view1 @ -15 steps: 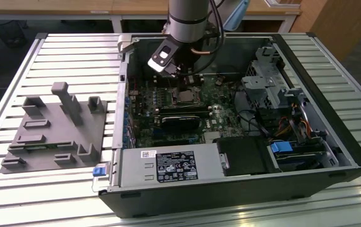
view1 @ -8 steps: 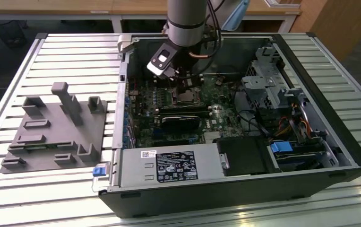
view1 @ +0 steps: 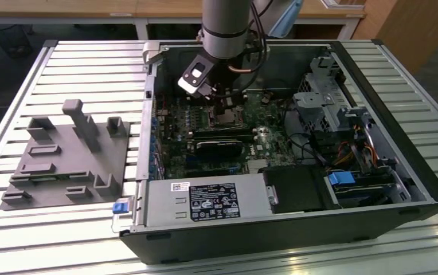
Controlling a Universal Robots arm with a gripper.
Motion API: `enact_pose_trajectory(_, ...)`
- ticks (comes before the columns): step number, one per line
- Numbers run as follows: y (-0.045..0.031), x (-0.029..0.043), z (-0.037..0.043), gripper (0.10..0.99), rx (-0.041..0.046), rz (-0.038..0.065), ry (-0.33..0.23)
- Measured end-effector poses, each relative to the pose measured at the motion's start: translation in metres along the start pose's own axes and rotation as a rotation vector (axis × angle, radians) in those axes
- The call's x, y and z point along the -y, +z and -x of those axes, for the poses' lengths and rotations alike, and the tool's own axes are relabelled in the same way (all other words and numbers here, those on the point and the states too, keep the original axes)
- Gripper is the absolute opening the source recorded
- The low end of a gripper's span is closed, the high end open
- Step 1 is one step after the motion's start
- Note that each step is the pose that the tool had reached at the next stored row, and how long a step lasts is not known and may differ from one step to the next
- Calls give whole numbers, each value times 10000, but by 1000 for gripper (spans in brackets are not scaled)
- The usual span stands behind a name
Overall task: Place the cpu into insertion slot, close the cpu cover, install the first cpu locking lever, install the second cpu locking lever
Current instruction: 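Close the cpu cover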
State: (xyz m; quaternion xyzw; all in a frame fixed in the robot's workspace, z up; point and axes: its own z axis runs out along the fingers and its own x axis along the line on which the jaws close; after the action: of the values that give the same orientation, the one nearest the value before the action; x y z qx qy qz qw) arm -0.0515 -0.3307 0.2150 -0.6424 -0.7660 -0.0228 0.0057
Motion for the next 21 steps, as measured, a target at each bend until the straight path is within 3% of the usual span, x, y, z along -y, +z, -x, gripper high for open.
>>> enact_pose_trajectory(5, 44, 35, -5, 106, 1, -1, -1)
enact_pose_trajectory(21, 146, 50, -4, 106, 0, -3, -1)
